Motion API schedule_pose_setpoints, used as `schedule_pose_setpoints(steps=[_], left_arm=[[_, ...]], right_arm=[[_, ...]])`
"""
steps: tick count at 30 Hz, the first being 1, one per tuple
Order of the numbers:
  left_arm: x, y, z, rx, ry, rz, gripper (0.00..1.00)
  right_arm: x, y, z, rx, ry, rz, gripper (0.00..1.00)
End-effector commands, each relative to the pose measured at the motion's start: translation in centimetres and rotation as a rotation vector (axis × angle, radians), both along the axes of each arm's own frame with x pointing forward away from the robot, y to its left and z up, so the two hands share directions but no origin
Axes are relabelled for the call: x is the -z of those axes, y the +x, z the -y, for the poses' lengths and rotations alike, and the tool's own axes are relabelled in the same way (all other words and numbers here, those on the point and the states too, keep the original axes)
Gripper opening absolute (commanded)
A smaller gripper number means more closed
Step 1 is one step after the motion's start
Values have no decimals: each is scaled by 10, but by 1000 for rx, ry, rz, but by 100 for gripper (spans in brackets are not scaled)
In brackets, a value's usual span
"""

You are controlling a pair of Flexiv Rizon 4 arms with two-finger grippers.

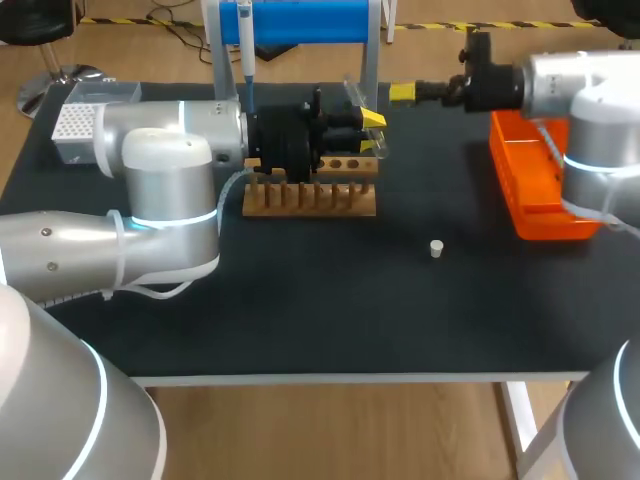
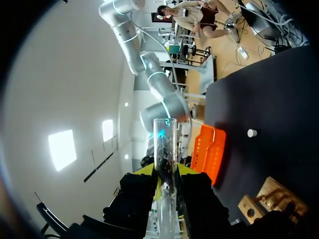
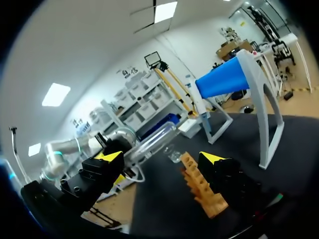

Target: Invert the test tube, pick up the pipette, mount the tip to pipette, aspirate from beaker and dispense into the tube, eject the tip, return the pipette, and cap with the stopper.

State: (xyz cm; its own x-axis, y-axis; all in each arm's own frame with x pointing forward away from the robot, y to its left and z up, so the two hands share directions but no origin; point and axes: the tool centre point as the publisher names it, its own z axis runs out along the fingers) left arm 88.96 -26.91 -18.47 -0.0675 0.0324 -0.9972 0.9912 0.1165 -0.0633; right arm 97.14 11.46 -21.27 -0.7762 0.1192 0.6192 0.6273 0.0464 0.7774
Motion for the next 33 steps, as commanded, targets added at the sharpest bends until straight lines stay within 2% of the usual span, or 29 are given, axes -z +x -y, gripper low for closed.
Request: schedule_pose_setpoints(steps=[1, 3, 6, 9, 17, 24, 33], left_arm=[[0, -1, 0, -1, 1, 1, 0], [0, -1, 0, -1, 1, 1, 0], [0, -1, 0, -1, 1, 1, 0], [0, -1, 0, -1, 1, 1, 0], [0, -1, 0, -1, 1, 1, 0], [0, -1, 0, -1, 1, 1, 0], [0, -1, 0, -1, 1, 1, 0]], right_arm=[[7, 6, 14, -41, -73, 135, 100], [15, 5, 19, -39, -124, 232, 100], [30, 2, 25, -52, -168, 299, 100], [47, -4, 24, -97, -206, 400, 100], [86, -6, 12, -153, -268, 553, 100], [98, -7, 6, -165, -361, 627, 100], [105, -5, -3, -115, -455, 594, 100]])
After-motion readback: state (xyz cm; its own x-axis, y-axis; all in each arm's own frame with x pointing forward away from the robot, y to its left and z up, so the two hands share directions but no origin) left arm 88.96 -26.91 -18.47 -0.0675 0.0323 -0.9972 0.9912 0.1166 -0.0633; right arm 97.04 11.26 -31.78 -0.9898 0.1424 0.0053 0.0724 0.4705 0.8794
